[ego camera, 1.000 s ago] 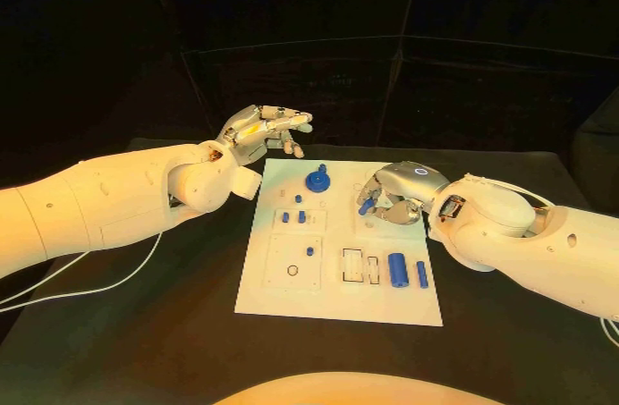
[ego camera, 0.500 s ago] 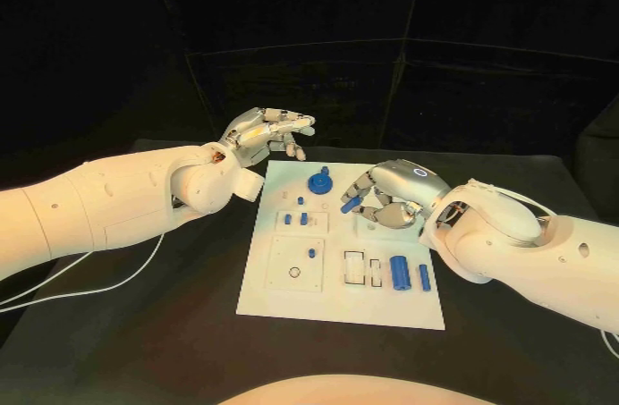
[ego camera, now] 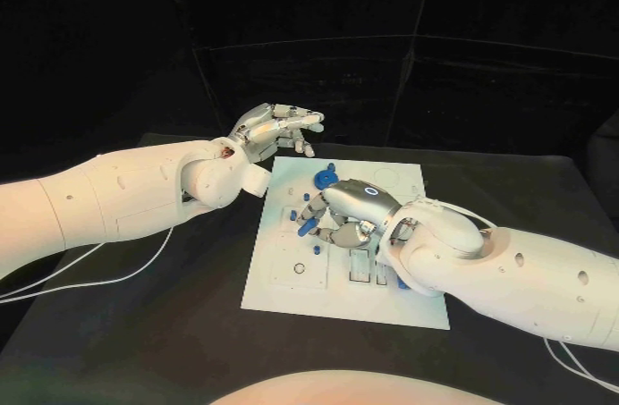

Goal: Assemble the parts on the task board

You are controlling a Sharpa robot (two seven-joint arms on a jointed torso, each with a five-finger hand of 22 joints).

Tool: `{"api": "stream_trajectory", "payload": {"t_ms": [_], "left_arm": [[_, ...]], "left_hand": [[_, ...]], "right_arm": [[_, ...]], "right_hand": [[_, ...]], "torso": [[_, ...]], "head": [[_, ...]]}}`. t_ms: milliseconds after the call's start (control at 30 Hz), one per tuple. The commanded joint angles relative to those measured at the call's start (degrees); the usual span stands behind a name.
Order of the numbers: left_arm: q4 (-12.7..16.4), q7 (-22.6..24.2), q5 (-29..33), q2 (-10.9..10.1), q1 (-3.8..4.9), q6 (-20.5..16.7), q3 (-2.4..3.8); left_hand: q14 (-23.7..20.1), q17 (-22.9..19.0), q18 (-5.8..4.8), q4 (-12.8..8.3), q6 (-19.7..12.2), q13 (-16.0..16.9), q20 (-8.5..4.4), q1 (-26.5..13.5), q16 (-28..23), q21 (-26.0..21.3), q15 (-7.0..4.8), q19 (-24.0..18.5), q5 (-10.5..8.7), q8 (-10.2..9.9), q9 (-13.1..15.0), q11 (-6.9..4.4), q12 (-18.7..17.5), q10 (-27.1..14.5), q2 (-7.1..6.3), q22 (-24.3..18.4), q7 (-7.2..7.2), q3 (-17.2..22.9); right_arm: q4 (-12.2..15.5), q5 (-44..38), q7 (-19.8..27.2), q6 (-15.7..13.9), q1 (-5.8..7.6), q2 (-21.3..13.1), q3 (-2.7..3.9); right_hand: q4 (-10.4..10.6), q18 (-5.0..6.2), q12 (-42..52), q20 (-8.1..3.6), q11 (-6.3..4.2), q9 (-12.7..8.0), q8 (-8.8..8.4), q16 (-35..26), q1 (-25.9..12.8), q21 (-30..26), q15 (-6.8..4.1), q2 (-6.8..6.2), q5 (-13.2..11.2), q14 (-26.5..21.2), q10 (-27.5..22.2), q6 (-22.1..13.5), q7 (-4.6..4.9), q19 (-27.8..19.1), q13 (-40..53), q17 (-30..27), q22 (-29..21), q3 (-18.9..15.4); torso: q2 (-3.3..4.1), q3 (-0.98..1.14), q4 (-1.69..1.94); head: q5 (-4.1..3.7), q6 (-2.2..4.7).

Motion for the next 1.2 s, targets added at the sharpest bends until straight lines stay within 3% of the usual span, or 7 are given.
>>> {"api": "stream_trajectory", "payload": {"t_ms": [33,133,267,600,1200], "left_arm": [[-0.03,0.59,-0.36,0.18,0.08,0.78,0.02],[-0.09,0.62,-0.36,0.27,0.08,0.80,0.02],[-0.20,0.64,-0.36,0.37,0.09,0.82,0.02],[-0.36,0.51,-0.36,0.56,0.08,0.95,0.02],[-0.38,0.35,-0.36,0.49,0.08,1.13,0.02]], "left_hand": [[-0.38,-0.11,0.26,-0.01,-0.34,-0.02,-0.05,0.01,-0.22,-0.23,-0.14,0.42,0.04,0.15,-0.07,0.12,0.27,-0.40,0.34,-0.10,-0.11,-0.53],[-0.40,-0.12,0.25,0.03,-0.38,-0.02,-0.04,-0.03,-0.22,-0.27,-0.13,0.43,0.04,0.16,-0.07,0.14,0.31,-0.45,0.38,-0.13,-0.10,-0.60],[-0.40,-0.12,0.25,0.03,-0.38,-0.02,-0.04,-0.03,-0.22,-0.27,-0.13,0.43,0.04,0.16,-0.07,0.14,0.31,-0.45,0.38,-0.13,-0.10,-0.60],[-0.40,-0.12,0.25,0.03,-0.38,-0.02,-0.04,-0.03,-0.22,-0.27,-0.13,0.43,0.04,0.16,-0.07,0.14,0.31,-0.45,0.38,-0.13,-0.10,-0.60],[-0.43,-0.14,0.25,0.03,-0.39,-0.02,-0.03,-0.01,-0.21,-0.31,-0.12,0.43,0.04,0.18,-0.06,0.14,0.36,-0.48,0.44,-0.16,-0.10,-0.65]], "right_arm": [[-0.72,-2.23,0.07,5.79,-0.46,0.99,-0.61],[-1.30,-3.24,-0.71,7.92,-0.85,1.83,-1.18],[-1.74,-4.54,-1.47,9.70,-1.23,2.57,-1.64],[-2.26,-6.24,-2.42,12.78,-1.52,3.19,-1.92],[-2.62,-10.02,-5.23,11.38,-1.67,3.64,-1.95]], "right_hand": [[0.09,-0.51,-0.31,0.07,0.06,0.02,-0.18,0.19,-0.76,0.05,0.04,0.04,0.20,1.07,-0.58,-0.12,0.29,-0.36,0.04,-0.09,-0.35,0.36],[0.11,-0.50,-0.44,0.11,0.09,0.00,-0.20,0.23,-0.90,0.02,0.08,0.01,0.24,1.07,-0.73,-0.18,0.31,-0.43,0.03,-0.07,-0.42,0.43],[0.11,-0.50,-0.45,0.11,0.09,0.00,-0.20,0.29,-0.91,0.03,0.08,0.02,0.26,1.08,-0.74,-0.18,0.31,-0.42,0.03,0.02,-0.39,0.45],[0.10,-0.51,-0.47,0.12,0.08,0.01,-0.18,0.38,-0.93,0.07,0.09,0.07,0.29,1.11,-0.72,-0.14,0.29,-0.41,0.05,0.13,-0.33,0.52],[0.19,-0.52,-0.47,0.16,0.05,0.04,-0.09,0.48,-1.13,0.17,0.09,0.16,0.32,1.13,-0.59,0.01,0.25,-0.38,0.10,0.21,-0.20,0.61]], "torso": [[0.04,0.09,-0.17],[-0.06,0.01,-0.19],[-0.06,0.07,-0.27],[-0.05,0.08,-0.19],[-0.02,0.05,-0.20]], "head": [[0.33,-0.24],[0.33,-0.30],[0.58,-0.31],[0.49,-0.32],[0.53,-0.39]]}}
